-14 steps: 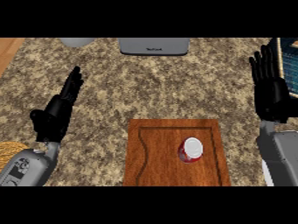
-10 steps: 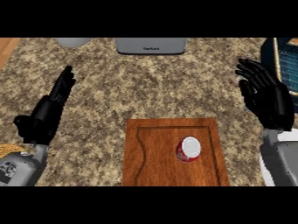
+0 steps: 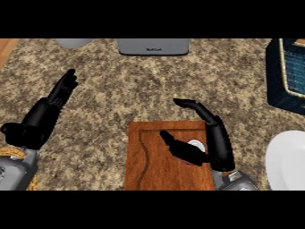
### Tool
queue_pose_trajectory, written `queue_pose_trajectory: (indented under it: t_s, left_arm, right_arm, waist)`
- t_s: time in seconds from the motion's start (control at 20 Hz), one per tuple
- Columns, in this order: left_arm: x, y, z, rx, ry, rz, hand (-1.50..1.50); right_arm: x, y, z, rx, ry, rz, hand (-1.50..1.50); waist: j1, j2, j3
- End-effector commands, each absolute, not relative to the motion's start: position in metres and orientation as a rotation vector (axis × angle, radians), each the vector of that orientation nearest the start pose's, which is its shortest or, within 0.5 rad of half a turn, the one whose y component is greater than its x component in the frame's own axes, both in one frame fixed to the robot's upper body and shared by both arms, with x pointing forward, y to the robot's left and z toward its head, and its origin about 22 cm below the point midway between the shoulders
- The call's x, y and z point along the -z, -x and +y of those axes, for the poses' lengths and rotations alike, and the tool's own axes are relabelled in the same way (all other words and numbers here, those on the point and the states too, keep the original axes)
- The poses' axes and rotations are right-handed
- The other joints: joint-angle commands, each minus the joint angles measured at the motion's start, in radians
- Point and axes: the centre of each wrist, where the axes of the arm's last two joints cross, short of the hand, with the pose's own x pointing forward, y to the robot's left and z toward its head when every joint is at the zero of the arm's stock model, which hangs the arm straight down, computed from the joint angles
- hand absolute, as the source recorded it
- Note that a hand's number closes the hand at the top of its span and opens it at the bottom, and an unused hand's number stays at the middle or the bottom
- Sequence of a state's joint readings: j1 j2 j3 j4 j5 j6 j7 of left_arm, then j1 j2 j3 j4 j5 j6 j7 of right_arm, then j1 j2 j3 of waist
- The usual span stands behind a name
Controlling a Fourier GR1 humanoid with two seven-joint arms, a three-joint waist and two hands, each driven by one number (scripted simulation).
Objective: Pick the can from the cutting board and place it in the basket
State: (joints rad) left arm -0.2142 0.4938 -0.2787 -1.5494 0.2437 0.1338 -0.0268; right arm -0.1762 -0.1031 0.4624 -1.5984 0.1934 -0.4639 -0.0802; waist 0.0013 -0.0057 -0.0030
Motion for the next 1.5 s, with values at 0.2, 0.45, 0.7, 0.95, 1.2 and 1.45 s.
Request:
queue_pose_trajectory:
  t_s: [0.2, 0.45, 0.7, 0.95, 1.2, 1.45]
  left_arm:
    - [-0.045, -0.272, 0.262, 0.371, -0.073, -1.665, 0.00]
    - [-0.055, -0.274, 0.272, 0.347, -0.099, -1.659, 0.00]
    - [-0.055, -0.271, 0.273, 0.357, -0.090, -1.661, 0.00]
    - [-0.053, -0.273, 0.275, 0.357, -0.067, -1.655, 0.00]
    - [-0.049, -0.273, 0.275, 0.340, -0.089, -1.659, 0.00]
    - [-0.043, -0.266, 0.270, 0.366, -0.066, -1.672, 0.00]
  right_arm:
    - [-0.036, -0.246, -0.103, -0.360, 0.654, -1.785, -1.50]
    - [-0.058, -0.256, -0.141, -0.500, 0.950, -1.604, -1.50]
    - [-0.072, -0.246, -0.129, -0.808, 0.959, -1.280, -1.50]
    - [-0.127, -0.220, -0.106, -0.925, 0.828, -1.132, -1.50]
    - [-0.179, -0.183, -0.111, -0.914, 0.804, -1.106, -1.50]
    - [-0.193, -0.164, -0.131, -0.882, 0.832, -1.075, -1.50]
  waist:
    - [-0.029, -0.013, -0.007]
    - [-0.061, -0.026, -0.009]
    - [-0.041, -0.025, -0.010]
    - [-0.037, -0.016, -0.005]
    - [-0.046, -0.015, -0.002]
    - [-0.029, -0.008, -0.001]
